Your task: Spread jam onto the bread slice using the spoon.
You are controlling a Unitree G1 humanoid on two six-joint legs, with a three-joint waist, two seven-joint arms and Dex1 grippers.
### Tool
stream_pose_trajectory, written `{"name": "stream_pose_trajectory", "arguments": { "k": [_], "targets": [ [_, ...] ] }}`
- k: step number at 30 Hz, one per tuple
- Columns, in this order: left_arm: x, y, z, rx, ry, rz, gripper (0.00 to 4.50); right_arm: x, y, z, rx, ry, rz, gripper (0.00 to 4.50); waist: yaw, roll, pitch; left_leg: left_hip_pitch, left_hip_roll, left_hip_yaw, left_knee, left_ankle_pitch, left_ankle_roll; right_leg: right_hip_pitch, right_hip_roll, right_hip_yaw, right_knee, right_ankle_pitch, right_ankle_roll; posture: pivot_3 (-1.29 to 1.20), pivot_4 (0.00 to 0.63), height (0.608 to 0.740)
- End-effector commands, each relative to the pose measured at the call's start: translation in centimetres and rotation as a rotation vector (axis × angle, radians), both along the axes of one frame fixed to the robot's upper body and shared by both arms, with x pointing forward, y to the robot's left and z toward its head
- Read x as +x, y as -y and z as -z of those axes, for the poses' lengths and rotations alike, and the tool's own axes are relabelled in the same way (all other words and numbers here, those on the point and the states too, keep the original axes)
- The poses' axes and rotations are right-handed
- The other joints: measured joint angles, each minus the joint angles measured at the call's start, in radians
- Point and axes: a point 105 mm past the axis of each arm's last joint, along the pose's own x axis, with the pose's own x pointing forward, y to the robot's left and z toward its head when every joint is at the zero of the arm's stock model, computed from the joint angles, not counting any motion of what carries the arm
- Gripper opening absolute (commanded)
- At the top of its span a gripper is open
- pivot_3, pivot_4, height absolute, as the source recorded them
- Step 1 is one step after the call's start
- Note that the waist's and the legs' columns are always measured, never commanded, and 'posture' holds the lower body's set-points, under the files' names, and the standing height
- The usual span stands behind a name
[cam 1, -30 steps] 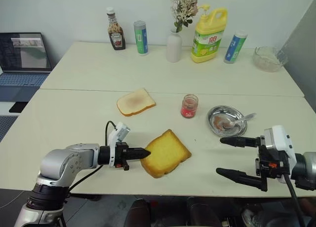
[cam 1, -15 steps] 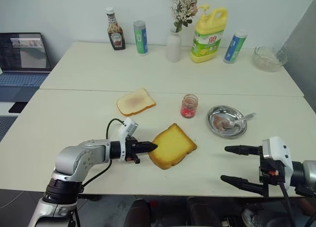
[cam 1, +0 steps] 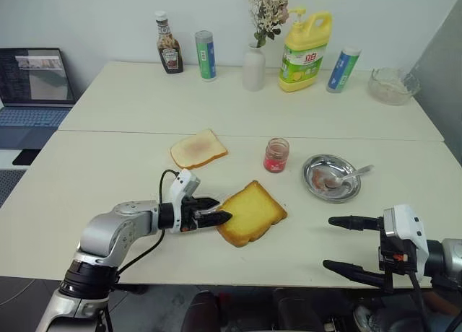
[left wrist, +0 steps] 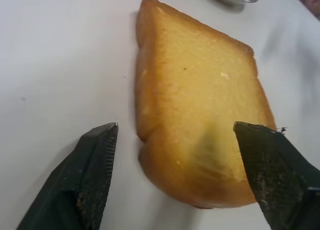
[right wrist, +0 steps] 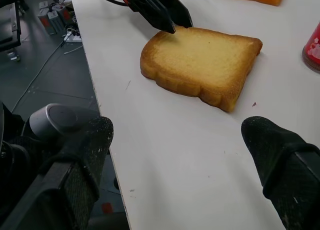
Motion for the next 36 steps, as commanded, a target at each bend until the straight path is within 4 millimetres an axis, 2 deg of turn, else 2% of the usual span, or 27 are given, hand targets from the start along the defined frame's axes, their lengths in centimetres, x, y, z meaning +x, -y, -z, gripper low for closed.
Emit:
{"name": "stream_pose_trajectory", "arguments": {
  "k": [1, 4, 8, 12, 15, 18, 24, 27, 29, 32, 36],
  "targets": [
    [0.4, -1.5, -1.6, 0.039, 0.109, -0.044, 3.73, 0.0, -0.2, -0.6, 0.000, 0.033, -0.020, 4.50, 0.000, 0.000, 0.000, 0.000, 0.000, 0.000, 0.000, 0.000, 0.000, 0.000, 0.000, 0.000, 0.000, 0.000, 0.000, 0.00, 0.150, 0.740],
    [0.4, -2.2, -3.1, 0.042, 0.199, -0.054, 3.73, 0.2, 0.0, -0.8, 0.002, 0.044, -0.005, 4.50, 0.001, 0.000, 0.000, 0.000, 0.000, 0.000, 0.000, 0.000, 0.000, 0.000, 0.000, 0.000, 0.000, 0.000, 0.000, 0.00, 0.150, 0.740],
    [0.3, -2.5, -6.9, 0.088, 0.435, -0.012, 3.73, 1.5, 1.2, -1.8, 0.053, 0.101, 0.121, 4.50, 0.002, -0.001, 0.001, 0.000, 0.000, 0.000, 0.000, 0.000, 0.000, 0.000, -0.001, 0.000, 0.000, 0.000, 0.000, 0.00, 0.150, 0.740],
    [-0.5, -0.4, -10.2, 0.130, 0.635, 0.153, 4.47, 3.2, 3.8, -2.3, 0.129, 0.149, 0.339, 4.50, 0.007, -0.001, 0.001, -0.001, -0.001, 0.001, 0.000, 0.000, 0.000, 0.000, -0.001, 0.000, 0.000, 0.002, -0.004, 0.00, 0.150, 0.740],
    [-1.5, 1.6, -11.6, 0.162, 0.736, 0.316, 4.47, 3.8, 5.4, -2.1, 0.153, 0.161, 0.477, 4.50, 0.012, -0.001, 0.001, -0.001, -0.001, 0.001, 0.000, 0.000, 0.000, 0.000, -0.001, 0.000, -0.001, 0.002, -0.004, 0.00, 0.150, 0.740],
    [-2.8, 3.5, -12.9, 0.138, 0.757, 0.466, 4.47, 4.9, 7.1, -2.6, 0.260, 0.171, 0.676, 4.50, 0.011, -0.001, 0.001, -0.001, -0.001, 0.002, 0.000, 0.000, 0.000, 0.000, -0.001, 0.001, 0.000, 0.002, -0.004, 0.00, 0.150, 0.740],
    [-3.5, 4.8, -13.4, 0.133, 0.759, 0.583, 4.47, 6.2, 8.4, -1.8, 0.415, 0.054, 0.862, 4.50, -0.002, 0.001, 0.000, 0.000, 0.000, 0.002, 0.000, 0.000, 0.000, 0.000, 0.001, 0.001, 0.000, 0.002, -0.003, 0.00, 0.150, 0.740],
    [-3.3, 5.8, -13.8, 0.119, 0.772, 0.589, 4.47, 7.9, 9.2, -1.1, 0.521, 0.005, 0.948, 4.50, -0.003, 0.001, 0.000, 0.000, 0.000, 0.001, 0.000, 0.000, 0.000, 0.000, 0.001, 0.002, 0.000, 0.002, -0.003, 0.00, 0.150, 0.740],
    [-3.2, 6.5, -13.7, 0.113, 0.767, 0.592, 4.47, 9.1, 9.1, -0.7, 0.614, -0.048, 0.934, 4.50, -0.003, 0.001, 0.000, 0.000, 0.000, 0.002, 0.000, 0.000, 0.000, 0.000, 0.001, 0.002, 0.000, 0.002, -0.003, 0.00, 0.150, 0.740],
    [-3.5, 7.0, -13.5, 0.108, 0.759, 0.599, 4.47, 10.7, 11.3, -0.2, 0.673, -0.064, 1.024, 4.50, -0.003, 0.002, 0.000, 0.000, 0.000, 0.002, 0.000, 0.000, 0.000, 0.000, 0.001, 0.002, 0.000, 0.002, -0.003, 0.00, 0.150, 0.740],
    [-3.6, 7.2, -13.1, 0.127, 0.750, 0.597, 4.47, 11.9, 12.7, 0.8, 0.700, -0.095, 1.079, 4.50, -0.002, 0.002, 0.001, -0.002, 0.000, 0.002, -0.001, 0.000, 0.000, -0.002, 0.002, 0.002, 0.000, 0.003, -0.004, 0.00, 0.150, 0.740]
  ]
}}
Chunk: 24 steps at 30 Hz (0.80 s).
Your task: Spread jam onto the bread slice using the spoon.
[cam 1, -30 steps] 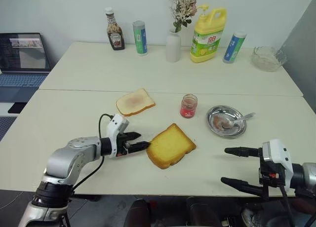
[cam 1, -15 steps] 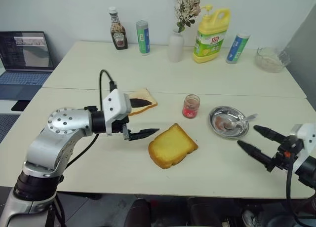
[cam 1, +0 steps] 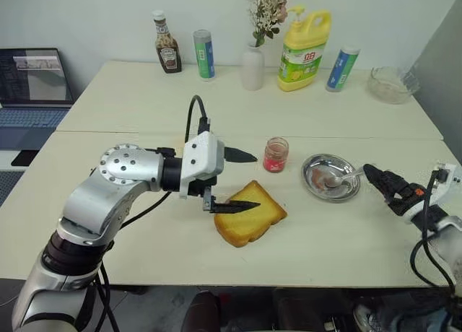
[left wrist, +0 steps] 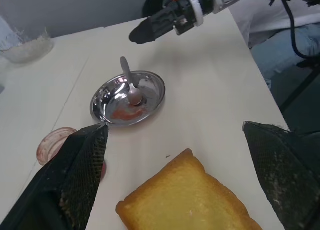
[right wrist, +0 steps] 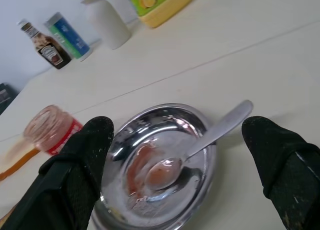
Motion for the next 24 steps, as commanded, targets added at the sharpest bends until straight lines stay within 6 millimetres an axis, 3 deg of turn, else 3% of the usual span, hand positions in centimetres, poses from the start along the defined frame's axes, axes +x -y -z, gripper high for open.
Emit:
{"name": "stream_pose_trajectory", "arguments": {
  "k": [1, 12, 24],
  "targets": [
    [-0.4, 0.4, -0.3, 0.022, 0.046, 0.005, 4.47, 0.8, 1.7, -0.5, 0.019, 0.028, 0.061, 4.50, 0.000, 0.001, 0.000, 0.000, 0.000, 0.000, 0.000, 0.000, 0.000, 0.000, 0.000, 0.000, 0.000, 0.000, 0.000, 0.00, 0.150, 0.740],
    [0.0, 0.8, 1.0, 0.060, 0.037, -0.006, 4.47, 3.7, 1.0, 1.4, 0.131, -0.026, 0.019, 4.50, -0.001, 0.002, 0.000, 0.000, 0.000, 0.001, 0.000, 0.000, 0.000, 0.000, 0.000, 0.001, 0.000, 0.000, 0.000, 0.00, 0.150, 0.740],
    [0.3, 0.9, 1.3, 0.066, 0.032, -0.002, 4.47, 6.1, 0.3, 1.7, 0.177, -0.024, -0.029, 4.50, -0.001, 0.002, 0.001, 0.000, 0.000, 0.001, 0.000, 0.000, 0.000, 0.000, 0.000, 0.001, 0.000, 0.000, 0.000, 0.00, 0.150, 0.740]
  ]
}}
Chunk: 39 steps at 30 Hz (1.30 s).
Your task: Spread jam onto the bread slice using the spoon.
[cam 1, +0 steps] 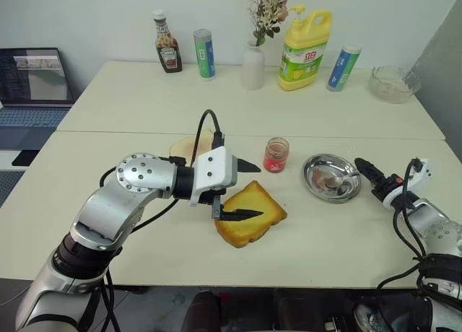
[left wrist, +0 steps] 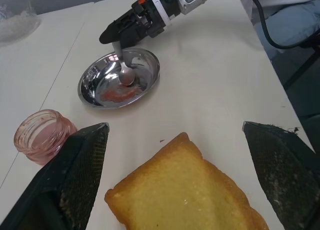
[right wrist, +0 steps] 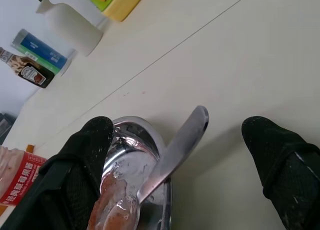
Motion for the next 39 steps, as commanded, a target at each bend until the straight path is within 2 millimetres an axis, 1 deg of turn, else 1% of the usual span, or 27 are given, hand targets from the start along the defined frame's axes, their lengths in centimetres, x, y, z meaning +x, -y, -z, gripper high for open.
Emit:
{"name": "stream_pose_trajectory", "arguments": {
  "k": [1, 4, 8, 9, 10, 11, 12, 13, 14, 18, 23, 24, 26, 27, 29, 32, 33, 34, 35, 36, 39],
  "targets": [
    [0.0, 0.3, -0.8, -0.012, 0.035, 0.017, 4.50, 0.5, -0.2, -1.1, 0.004, 0.046, -0.022, 4.32, 0.000, 0.000, 0.000, 0.000, 0.000, 0.000, 0.000, 0.000, 0.000, 0.000, 0.000, 0.000, 0.000, 0.000, 0.000, 0.00, 0.150, 0.740],
    [-0.1, 0.5, -0.9, -0.017, 0.033, 0.019, 4.50, 0.8, -0.1, -1.2, 0.015, 0.057, -0.017, 3.55, 0.000, 0.000, 0.000, 0.000, 0.000, 0.000, 0.000, 0.000, 0.000, 0.000, 0.000, 0.000, 0.000, 0.000, 0.000, 0.00, 0.150, 0.740],
    [-0.1, 0.7, -0.9, -0.016, 0.034, 0.025, 4.50, 0.8, 0.0, -1.4, 0.023, 0.073, -0.018, 2.03, 0.000, 0.000, 0.000, 0.000, 0.000, 0.000, 0.000, 0.000, 0.000, 0.000, 0.000, 0.000, 0.000, 0.000, 0.000, 0.00, 0.150, 0.740],
    [-0.1, 0.7, -0.9, -0.016, 0.034, 0.025, 4.50, 0.9, 0.0, -1.4, 0.025, 0.075, -0.017, 1.74, 0.000, 0.000, 0.000, 0.000, 0.000, 0.000, 0.000, 0.000, 0.000, 0.000, 0.000, 0.000, 0.000, 0.000, 0.000, 0.00, 0.150, 0.740],
    [0.0, 0.7, -0.9, -0.017, 0.034, 0.025, 4.50, 0.8, 0.1, -1.6, 0.034, 0.080, -0.018, 1.30, 0.000, 0.000, 0.000, 0.000, 0.000, 0.000, 0.000, 0.000, 0.000, 0.000, 0.000, 0.000, 0.000, 0.000, 0.000, 0.00, 0.150, 0.740],
    [0.2, 0.6, -1.0, -0.019, 0.033, 0.024, 4.50, 0.9, 0.1, -1.7, 0.040, 0.085, -0.018, 0.99, 0.000, 0.000, 0.000, 0.000, 0.000, 0.000, 0.000, 0.000, 0.000, 0.000, 0.000, 0.000, 0.000, 0.000, 0.000, 0.00, 0.150, 0.740],
    [0.3, 0.6, -1.0, -0.021, 0.033, 0.023, 4.50, 0.8, 0.1, -1.8, 0.044, 0.090, -0.018, 0.52, 0.000, 0.000, 0.000, 0.000, 0.000, 0.000, 0.000, 0.000, 0.000, 0.000, 0.000, 0.000, 0.000, 0.000, 0.000, 0.00, 0.150, 0.740],
    [0.3, 0.6, -1.1, -0.022, 0.034, 0.023, 4.50, 0.8, 0.1, -1.9, 0.049, 0.094, -0.019, 0.17, 0.000, 0.000, 0.000, 0.000, 0.000, 0.000, 0.000, 0.000, 0.000, 0.000, 0.000, 0.000, 0.000, 0.000, 0.000, 0.00, 0.150, 0.740],
    [0.4, 0.6, -1.1, -0.022, 0.034, 0.022, 4.50, 0.8, 0.2, -2.0, 0.051, 0.098, -0.019, 0.02, 0.000, 0.001, 0.000, 0.001, 0.000, 0.000, 0.000, 0.000, 0.000, 0.001, 0.000, 0.000, 0.000, 0.000, 0.000, 0.00, 0.150, 0.740],
    [0.7, 0.5, -1.0, -0.034, 0.021, 0.005, 4.50, 0.5, 0.4, -2.4, 0.063, 0.114, -0.015, 0.02, 0.002, 0.001, 0.000, 0.000, 0.000, -0.001, 0.000, 0.000, 0.000, 0.001, 0.000, -0.001, 0.000, 0.000, 0.000, 0.00, 0.150, 0.740],
    [1.2, 0.0, -0.6, -0.066, -0.007, -0.058, 4.50, 0.1, 0.6, -3.5, 0.076, 0.154, 0.001, 0.02, 0.001, 0.001, 0.000, 0.000, 0.000, 0.000, 0.000, 0.000, 0.000, 0.001, 0.000, 0.000, 0.000, 0.000, 0.000, 0.00, 0.150, 0.740],
    [1.4, -0.3, -0.7, -0.076, -0.010, -0.082, 4.50, -0.1, 0.6, -3.9, 0.074, 0.168, 0.002, 0.02, 0.001, 0.001, 0.000, 0.000, 0.000, 0.000, 0.000, 0.000, 0.000, 0.001, 0.000, 0.000, 0.000, 0.000, 0.000, 0.00, 0.150, 0.740],
    [2.1, -1.3, -0.7, -0.104, -0.015, -0.164, 4.50, -0.8, 0.1, -5.5, 0.055, 0.218, -0.012, 0.02, 0.001, 0.001, 0.000, 0.000, 0.000, 0.000, 0.000, 0.000, 0.000, 0.001, 0.000, 0.000, 0.000, 0.000, 0.000, 0.00, 0.150, 0.740],
    [2.6, -1.8, -0.7, -0.118, -0.020, -0.211, 4.50, -1.2, -0.3, -6.3, 0.045, 0.239, -0.028, 0.02, 0.001, 0.002, 0.000, 0.000, 0.000, 0.000, 0.000, 0.000, 0.000, 0.000, 0.000, 0.000, 0.000, 0.000, 0.000, 0.00, 0.150, 0.740],
    [3.5, -3.1, -0.5, -0.144, -0.035, -0.317, 4.50, -2.2, -2.1, -8.5, -0.032, 0.298, -0.086, 0.02, 0.001, 0.004, 0.001, 0.000, 0.000, -0.001, 0.000, 0.000, 0.000, 0.000, 0.000, 0.000, 0.000, 0.000, 0.000, 0.00, 0.150, 0.740],
    [4.0, -4.1, -0.3, -0.167, -0.043, -0.400, 4.50, -3.2, -3.9, -10.4, -0.104, 0.351, -0.127, 0.02, -0.002, 0.006, 0.002, -0.001, 0.000, -0.001, 0.000, 0.000, 0.000, -0.001, 0.000, 0.000, 0.001, 0.000, 0.000, 0.00, 0.150, 0.740],
    [4.3, -4.4, -0.1, -0.173, -0.047, -0.434, 4.50, -3.5, -4.8, -11.2, -0.149, 0.372, -0.150, 0.02, -0.002, 0.006, 0.002, -0.001, 0.000, -0.001, 0.000, 0.000, 0.000, -0.001, 0.000, 0.000, 0.001, 0.000, 0.000, 0.00, 0.150, 0.740],
    [4.4, -4.8, 0.1, -0.177, -0.053, -0.461, 4.50, -3.8, -6.0, -12.6, -0.200, 0.411, -0.187, 0.02, -0.002, 0.006, 0.002, -0.001, 0.000, -0.001, 0.000, 0.000, 0.000, -0.001, 0.000, 0.000, 0.001, 0.000, 0.000, 0.00, 0.150, 0.740],
    [4.5, -5.0, 0.2, -0.179, -0.058, -0.477, 4.50, -4.0, -6.9, -13.4, -0.235, 0.437, -0.212, 0.02, -0.002, 0.006, 0.003, -0.001, 0.000, -0.001, 0.000, 0.000, 0.000, -0.001, 0.000, 0.000, 0.001, 0.000, 0.001, 0.00, 0.150, 0.740],
    [4.5, -5.1, 0.4, -0.181, -0.065, -0.486, 4.50, -4.1, -7.9, -14.2, -0.267, 0.464, -0.239, 0.02, -0.002, 0.006, 0.003, -0.001, 0.000, -0.001, 0.000, 0.000, 0.000, -0.001, 0.000, 0.000, 0.001, 0.000, 0.001, 0.00, 0.150, 0.740],
    [4.4, -5.2, 0.8, -0.198, -0.095, -0.499, 4.50, -3.5, -11.0, -16.8, -0.341, 0.559, -0.310, 0.02, -0.006, 0.007, 0.003, -0.001, 0.000, 0.000, 0.000, 0.000, 0.000, -0.002, 0.000, 0.000, 0.001, 0.000, 0.001, 0.00, 0.150, 0.740]
  ]
}}
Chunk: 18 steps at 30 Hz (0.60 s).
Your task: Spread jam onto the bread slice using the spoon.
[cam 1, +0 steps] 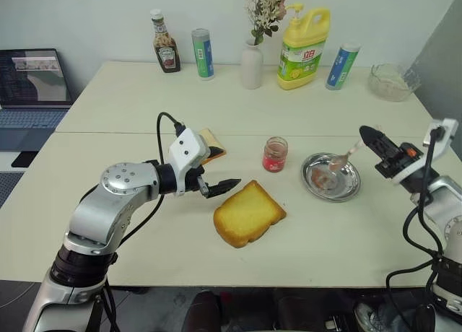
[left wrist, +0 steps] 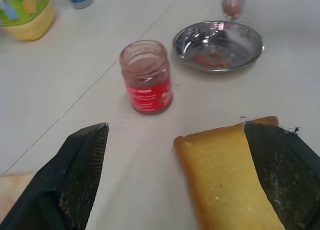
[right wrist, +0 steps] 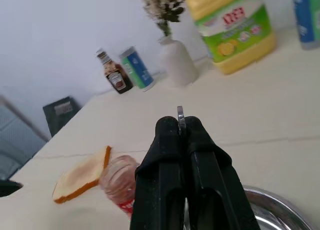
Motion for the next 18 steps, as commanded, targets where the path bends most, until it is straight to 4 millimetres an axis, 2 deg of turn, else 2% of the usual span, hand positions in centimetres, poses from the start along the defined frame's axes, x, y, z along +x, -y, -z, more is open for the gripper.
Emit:
{"name": "stream_pose_trajectory", "arguments": {
  "k": [1, 4, 6, 11, 15, 18],
  "targets": [
    [0.0, -0.3, -0.7, -0.033, 0.018, -0.019, 4.50, -0.2, -3.9, -4.1, -0.101, 0.166, -0.097, 0.02, 0.000, 0.000, 0.000, 0.000, 0.000, 0.000, 0.000, 0.000, 0.000, 0.000, 0.000, 0.000, 0.000, 0.000, 0.000, 0.00, 0.150, 0.740],
    [-0.4, -0.3, -0.4, -0.022, 0.017, 0.008, 4.50, 0.3, -6.8, -5.3, -0.156, 0.232, -0.179, 0.02, 0.002, 0.000, 0.000, 0.000, 0.000, -0.001, 0.000, 0.000, 0.000, 0.000, 0.001, -0.001, 0.000, 0.000, 0.000, 0.00, 0.150, 0.740],
    [-0.7, -0.1, -0.6, -0.030, 0.022, 0.026, 4.50, 0.9, -8.2, -5.2, -0.203, 0.253, -0.210, 0.02, 0.003, 0.000, 0.000, -0.001, 0.000, -0.001, 0.000, 0.000, 0.000, -0.001, 0.000, -0.001, -0.001, 0.000, 0.000, 0.00, 0.150, 0.740],
    [-0.9, 0.1, -0.6, -0.025, 0.028, 0.040, 4.50, 2.9, -10.1, -4.1, -0.301, 0.291, -0.223, 0.02, 0.008, -0.001, 0.000, -0.002, 0.000, 0.000, 0.000, 0.000, 0.000, -0.001, -0.001, -0.001, -0.001, 0.000, 0.000, 0.00, 0.150, 0.740],
    [-1.4, 0.7, -0.6, -0.021, 0.031, 0.071, 4.50, 4.4, -10.7, -2.8, -0.408, 0.333, -0.213, 0.02, 0.006, -0.001, 0.000, -0.002, 0.000, 0.000, 0.000, 0.000, 0.000, -0.001, -0.001, -0.001, -0.001, 0.000, 0.000, 0.00, 0.150, 0.740],
    [-1.5, 0.8, -0.7, -0.022, 0.035, 0.081, 4.50, 4.9, -10.8, -2.5, -0.445, 0.355, -0.215, 0.02, 0.007, -0.001, 0.000, -0.002, 0.000, -0.001, 0.000, 0.000, 0.000, -0.001, -0.001, -0.002, -0.001, 0.000, 0.000, 0.00, 0.150, 0.740]
  ]
}}
